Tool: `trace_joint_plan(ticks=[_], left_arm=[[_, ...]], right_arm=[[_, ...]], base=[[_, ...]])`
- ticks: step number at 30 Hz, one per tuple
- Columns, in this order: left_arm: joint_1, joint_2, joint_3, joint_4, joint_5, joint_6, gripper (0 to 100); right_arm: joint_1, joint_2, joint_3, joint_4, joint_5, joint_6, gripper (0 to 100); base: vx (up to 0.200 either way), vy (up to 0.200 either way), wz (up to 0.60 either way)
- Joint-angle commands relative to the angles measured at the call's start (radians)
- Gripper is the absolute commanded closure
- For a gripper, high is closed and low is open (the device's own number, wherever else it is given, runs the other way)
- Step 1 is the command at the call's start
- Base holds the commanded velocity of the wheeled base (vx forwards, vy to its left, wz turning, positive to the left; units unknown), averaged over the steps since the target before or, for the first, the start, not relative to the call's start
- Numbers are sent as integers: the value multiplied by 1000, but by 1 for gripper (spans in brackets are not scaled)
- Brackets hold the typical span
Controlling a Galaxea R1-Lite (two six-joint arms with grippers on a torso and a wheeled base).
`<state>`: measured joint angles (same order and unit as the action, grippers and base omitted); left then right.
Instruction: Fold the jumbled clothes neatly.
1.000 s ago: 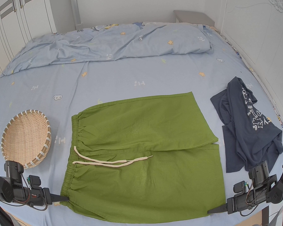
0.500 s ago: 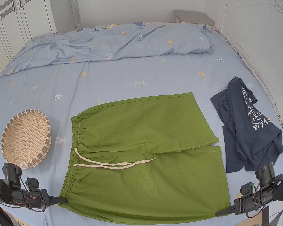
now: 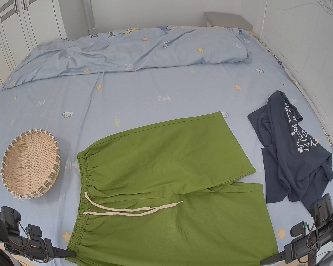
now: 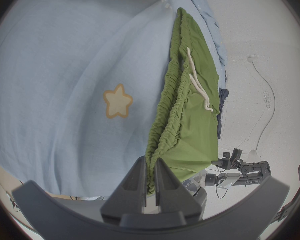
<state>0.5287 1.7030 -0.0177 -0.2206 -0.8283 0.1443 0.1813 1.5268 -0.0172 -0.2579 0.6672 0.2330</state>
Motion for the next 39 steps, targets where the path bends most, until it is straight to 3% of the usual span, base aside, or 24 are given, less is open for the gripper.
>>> trace_joint_plan(ticks=[1, 2, 5, 10, 12, 17, 29, 31, 33, 39], left_arm=[[17, -132, 10, 29, -6, 8, 100], [16, -135, 10, 29, -6, 6, 100], [-88, -212, -53, 96, -6, -89, 100], [-190, -339, -280, 354, -8, -284, 100], [-202, -350, -323, 396, -8, -301, 100], [-234, -355, -605, 573, -8, -377, 100], [-254, -49, -984, 596, -9, -439, 100], [-254, -49, -984, 596, -9, -439, 100], [-254, 69, -1099, 598, -9, -443, 100], [-256, 178, -1237, 629, -9, -442, 100]], right_arm=[[1, -134, -15, 26, 2, 12, 100], [0, -135, -18, 26, 2, 12, 100], [-2, -155, -125, 89, -17, 55, 100], [-2, -183, -375, 282, -20, 66, 100], [-3, -182, -428, 321, -20, 68, 100], [-14, -151, -771, 511, -18, 72, 100], [-16, 110, -1308, 717, -41, 75, 100], [-16, 110, -1308, 717, -41, 75, 100], [-5, 202, -1446, 749, -101, 68, 100], [3, 337, -1664, 799, -113, 71, 100]], base=[[0, 0, 0], [0, 0, 0], [0, 0, 0], [0, 0, 0], [0, 0, 0], [0, 0, 0], [0, 0, 0], [0, 0, 0], [0, 0, 0], [0, 0, 0]])
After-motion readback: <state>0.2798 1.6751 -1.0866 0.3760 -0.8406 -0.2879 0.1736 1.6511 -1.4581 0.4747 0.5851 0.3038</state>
